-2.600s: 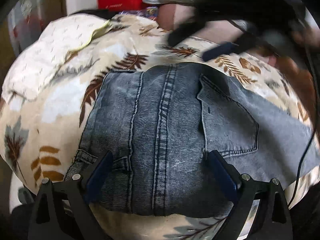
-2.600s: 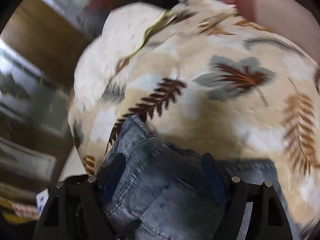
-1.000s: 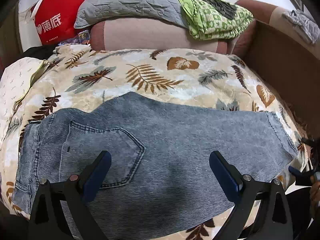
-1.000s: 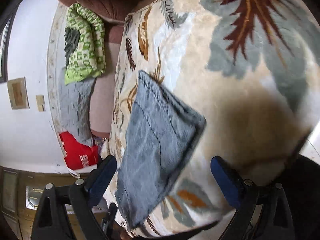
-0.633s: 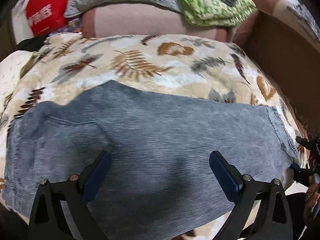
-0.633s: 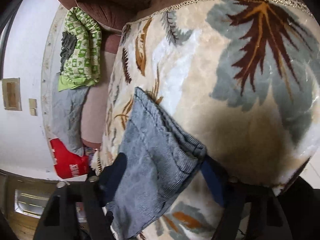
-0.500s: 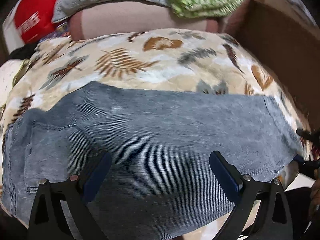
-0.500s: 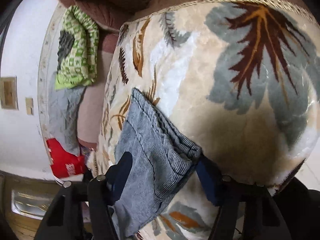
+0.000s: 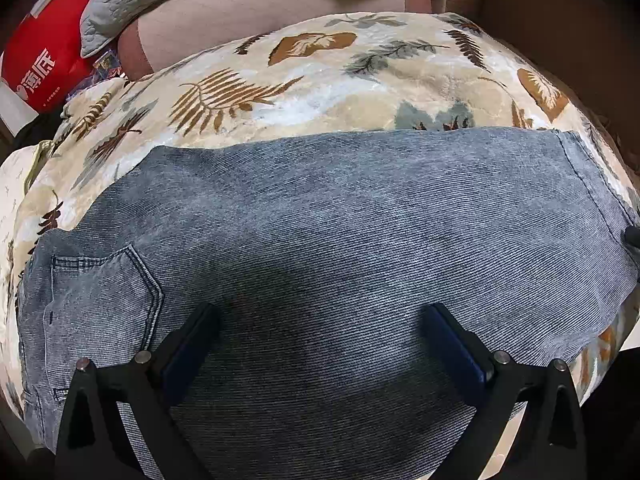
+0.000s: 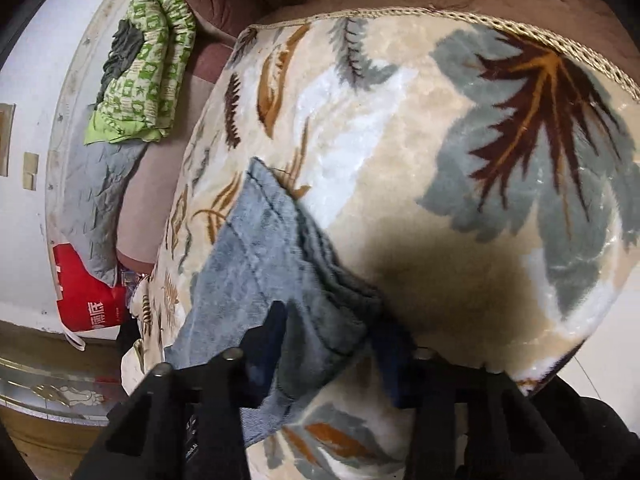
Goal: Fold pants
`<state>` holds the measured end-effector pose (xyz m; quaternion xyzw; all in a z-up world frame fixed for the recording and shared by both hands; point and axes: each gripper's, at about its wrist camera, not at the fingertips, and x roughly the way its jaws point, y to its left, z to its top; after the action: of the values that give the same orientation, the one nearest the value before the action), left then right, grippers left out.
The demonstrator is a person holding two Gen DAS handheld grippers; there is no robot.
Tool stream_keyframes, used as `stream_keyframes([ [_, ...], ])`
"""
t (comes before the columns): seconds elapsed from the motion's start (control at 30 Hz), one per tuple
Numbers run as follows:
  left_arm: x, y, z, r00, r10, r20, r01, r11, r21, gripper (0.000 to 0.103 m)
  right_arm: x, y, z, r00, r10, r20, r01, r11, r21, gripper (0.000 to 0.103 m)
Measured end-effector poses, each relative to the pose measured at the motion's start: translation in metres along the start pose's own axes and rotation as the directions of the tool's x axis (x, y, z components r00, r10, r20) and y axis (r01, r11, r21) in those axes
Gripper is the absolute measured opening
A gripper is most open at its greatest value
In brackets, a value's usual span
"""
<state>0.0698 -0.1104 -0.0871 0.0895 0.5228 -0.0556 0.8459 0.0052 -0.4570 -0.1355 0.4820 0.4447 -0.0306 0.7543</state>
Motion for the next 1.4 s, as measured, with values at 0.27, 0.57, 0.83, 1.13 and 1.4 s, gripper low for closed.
stream_keyframes([
  [0.27,-0.013,0.006,0.002,0.999,-0.023,0.032,0.024,0.999,-0.031,0.102,0.000,-0.001,0.003,1.000,-0.014,-0.019,0.014,1.000,0.000,0.037],
  [0.57,0.005,-0.001,-0.006,1.000,0.000,0.004,-0.001,0.999,0.037,0.103,-0.014,0.045,-0.002,0.996,-0.076,0.042,0.083,0.982,-0.169,0.023],
  [0.83,-0.031,0.065,-0.013,0.993,-0.100,0.059,0.108,0.982,-0.154,0.099,-0.028,0.212,-0.071,0.993,0.036,0.114,0.038,0.806,-0.591,0.023],
  [1.13,-0.077,0.222,-0.074,0.993,0.043,0.111,0.019,0.862,-0.506,0.099,0.107,0.226,-0.229,0.966,-0.110,-0.236,-0.121,0.613,-0.781,0.031],
  [1.4,-0.103,0.160,-0.039,0.974,-0.075,0.215,0.149,0.924,-0.352,0.099,0.047,0.194,-0.184,0.945,0.138,-0.298,-0.295,0.753,-0.587,0.077],
])
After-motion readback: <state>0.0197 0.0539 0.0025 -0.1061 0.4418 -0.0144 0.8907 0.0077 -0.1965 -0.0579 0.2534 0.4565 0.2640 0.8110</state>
